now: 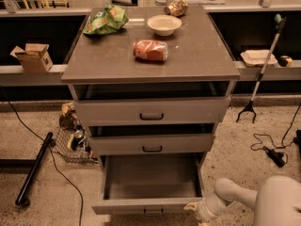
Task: Close bottom drawer
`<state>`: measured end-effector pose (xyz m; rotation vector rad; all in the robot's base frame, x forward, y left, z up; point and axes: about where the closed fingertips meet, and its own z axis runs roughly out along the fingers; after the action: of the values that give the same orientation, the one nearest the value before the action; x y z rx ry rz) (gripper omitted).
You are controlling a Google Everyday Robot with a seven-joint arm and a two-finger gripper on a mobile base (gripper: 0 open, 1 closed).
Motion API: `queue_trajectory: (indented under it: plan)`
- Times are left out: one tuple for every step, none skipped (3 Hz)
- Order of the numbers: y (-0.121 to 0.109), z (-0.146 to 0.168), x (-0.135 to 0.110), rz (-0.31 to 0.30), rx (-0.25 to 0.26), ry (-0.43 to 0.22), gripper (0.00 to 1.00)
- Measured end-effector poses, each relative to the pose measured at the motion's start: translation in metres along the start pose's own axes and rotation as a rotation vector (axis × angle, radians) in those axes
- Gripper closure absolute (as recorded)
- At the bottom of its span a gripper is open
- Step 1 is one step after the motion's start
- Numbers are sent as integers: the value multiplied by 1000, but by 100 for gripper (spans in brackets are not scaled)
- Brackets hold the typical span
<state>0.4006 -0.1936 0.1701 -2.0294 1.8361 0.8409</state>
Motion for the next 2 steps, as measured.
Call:
queue_trajectory:
  plan:
    - [0, 0, 0, 0, 0, 0, 0]
    - [-8, 1, -1, -20, 14, -5, 0]
